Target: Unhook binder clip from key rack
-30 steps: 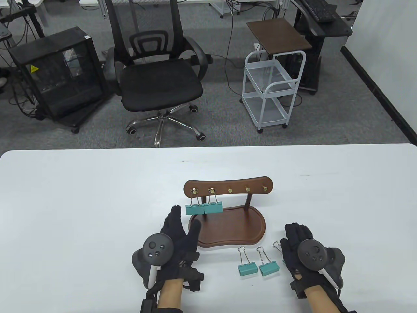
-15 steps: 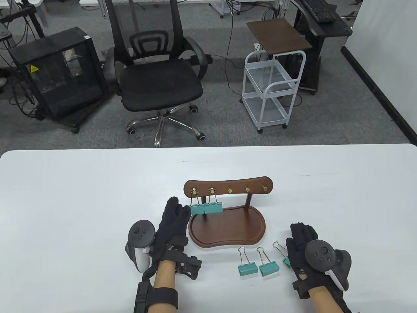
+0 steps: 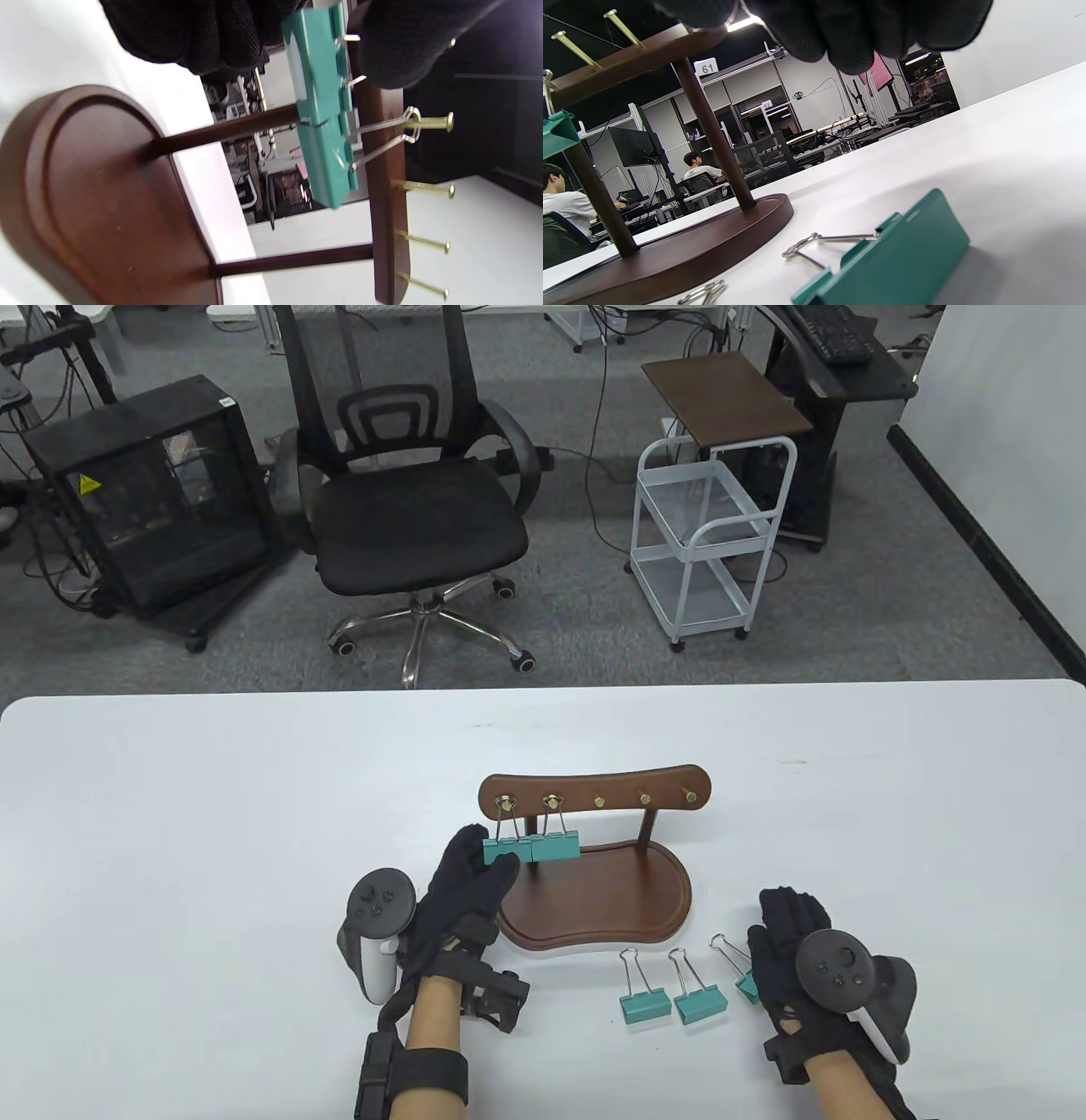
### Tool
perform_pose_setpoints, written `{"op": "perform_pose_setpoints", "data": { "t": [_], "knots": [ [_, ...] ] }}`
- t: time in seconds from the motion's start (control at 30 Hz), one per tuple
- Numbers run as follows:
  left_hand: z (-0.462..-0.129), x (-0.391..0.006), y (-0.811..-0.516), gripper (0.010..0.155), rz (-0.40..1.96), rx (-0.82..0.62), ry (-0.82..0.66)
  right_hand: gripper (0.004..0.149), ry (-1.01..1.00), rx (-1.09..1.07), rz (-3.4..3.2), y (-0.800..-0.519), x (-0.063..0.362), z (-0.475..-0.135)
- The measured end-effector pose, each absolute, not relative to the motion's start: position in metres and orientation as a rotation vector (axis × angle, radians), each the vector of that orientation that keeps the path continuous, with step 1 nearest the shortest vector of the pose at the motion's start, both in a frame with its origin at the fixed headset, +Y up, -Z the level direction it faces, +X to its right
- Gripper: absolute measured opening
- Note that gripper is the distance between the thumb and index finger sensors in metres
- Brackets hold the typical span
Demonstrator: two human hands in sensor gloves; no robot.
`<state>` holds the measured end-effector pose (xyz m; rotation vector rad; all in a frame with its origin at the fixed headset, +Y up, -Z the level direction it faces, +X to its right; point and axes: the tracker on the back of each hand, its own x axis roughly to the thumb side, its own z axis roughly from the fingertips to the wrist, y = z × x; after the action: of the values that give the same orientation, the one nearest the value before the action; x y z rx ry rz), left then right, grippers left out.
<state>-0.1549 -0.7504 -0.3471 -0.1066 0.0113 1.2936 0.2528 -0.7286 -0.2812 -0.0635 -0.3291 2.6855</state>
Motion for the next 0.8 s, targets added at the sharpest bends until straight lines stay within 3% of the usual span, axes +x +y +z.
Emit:
{"op": "perform_pose_setpoints", "data": {
  "t": [0.4,0.8],
  "knots": [
    [-0.3511,-0.1512,-0.7527,0.068,1.418,-0.16,0.008,0.058,-0.321,-0.071,2.683,-0.7288,0.2537,-0.2813],
    [-0.3485,-0.153,-0.7493,0.059,1.469,-0.137,-0.015,0.058,-0.32,-0.076,2.689,-0.7287,0.2542,-0.2814]
  ]
}}
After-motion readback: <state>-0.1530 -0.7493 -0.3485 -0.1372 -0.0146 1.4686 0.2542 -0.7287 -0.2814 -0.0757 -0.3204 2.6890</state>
